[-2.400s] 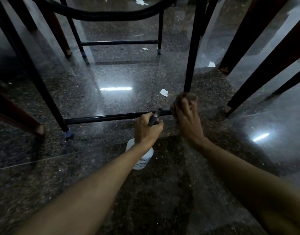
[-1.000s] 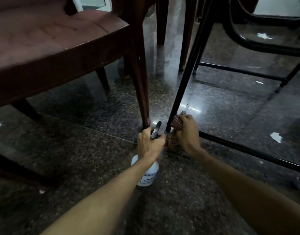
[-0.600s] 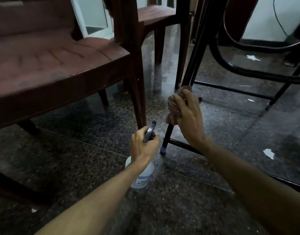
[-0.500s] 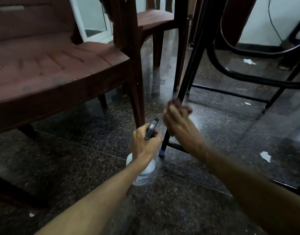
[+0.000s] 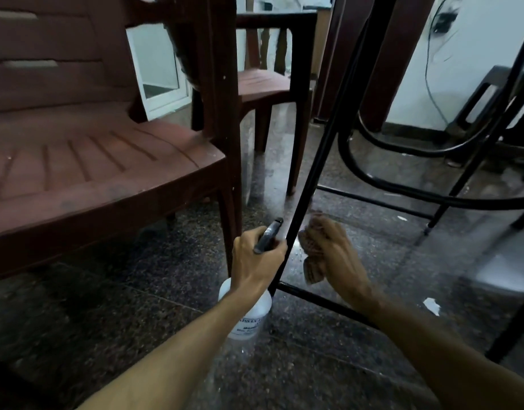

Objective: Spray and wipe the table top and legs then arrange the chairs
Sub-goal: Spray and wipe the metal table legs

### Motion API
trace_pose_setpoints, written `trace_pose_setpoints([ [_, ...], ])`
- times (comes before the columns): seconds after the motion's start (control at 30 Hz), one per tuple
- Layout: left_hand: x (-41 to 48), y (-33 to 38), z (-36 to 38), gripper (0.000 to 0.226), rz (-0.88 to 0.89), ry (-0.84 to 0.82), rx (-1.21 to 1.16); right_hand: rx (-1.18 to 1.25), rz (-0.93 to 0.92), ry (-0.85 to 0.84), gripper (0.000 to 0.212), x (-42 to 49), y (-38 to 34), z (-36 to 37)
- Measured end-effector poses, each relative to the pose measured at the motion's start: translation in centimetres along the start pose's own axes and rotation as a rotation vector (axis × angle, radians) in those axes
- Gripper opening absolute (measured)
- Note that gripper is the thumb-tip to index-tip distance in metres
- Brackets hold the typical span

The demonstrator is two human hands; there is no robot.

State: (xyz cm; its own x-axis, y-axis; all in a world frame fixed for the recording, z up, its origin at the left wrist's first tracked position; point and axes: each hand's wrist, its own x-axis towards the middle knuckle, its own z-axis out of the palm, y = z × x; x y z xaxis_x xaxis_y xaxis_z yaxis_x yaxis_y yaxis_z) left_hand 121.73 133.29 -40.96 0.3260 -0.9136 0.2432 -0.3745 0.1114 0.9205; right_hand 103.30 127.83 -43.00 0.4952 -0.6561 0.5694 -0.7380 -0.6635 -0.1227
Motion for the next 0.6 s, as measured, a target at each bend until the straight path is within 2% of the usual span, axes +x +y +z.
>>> trace_pose_setpoints([
  [0.07,0.8,2.1,-0.2,0.04,0.009,-0.026,-0.046,0.161,0.156,0.195,0.015,1.2,-0.3,-3.5],
  [0.13,1.6,4.5,-0.2,0.041,0.042,-0.04,-0.08,0.361,0.286,0.313,0.018,3.2,-0.8,-6.8],
  [0.2,2.3,6.8,-0.2,0.037,0.082,-0.033,-0.112,0.477,0.31,0.374,0.032,5.1,-1.6,-9.8],
  [0.27,2.9,8.6,-0.1,0.034,0.115,-0.013,-0.133,0.28,0.228,0.413,0.056,6.2,-1.3,-11.4],
  [0.33,3.4,10.1,-0.1,0.043,0.132,0.014,-0.149,0.217,0.2,0.443,0.066,7.3,-1.0,-12.4],
  [0.4,3.8,11.3,-0.3,0.045,0.152,0.039,-0.153,0.161,0.151,0.461,0.058,8.4,-1.3,-13.3],
  [0.47,4.2,11.9,-0.7,0.033,0.162,0.039,-0.174,0.056,0.013,0.436,0.045,9.3,-1.3,-13.7],
  [0.6,4.7,11.5,-1.3,0.026,0.189,0.067,-0.148,-0.26,-0.268,0.281,0.06,12.9,-0.6,-12.8],
])
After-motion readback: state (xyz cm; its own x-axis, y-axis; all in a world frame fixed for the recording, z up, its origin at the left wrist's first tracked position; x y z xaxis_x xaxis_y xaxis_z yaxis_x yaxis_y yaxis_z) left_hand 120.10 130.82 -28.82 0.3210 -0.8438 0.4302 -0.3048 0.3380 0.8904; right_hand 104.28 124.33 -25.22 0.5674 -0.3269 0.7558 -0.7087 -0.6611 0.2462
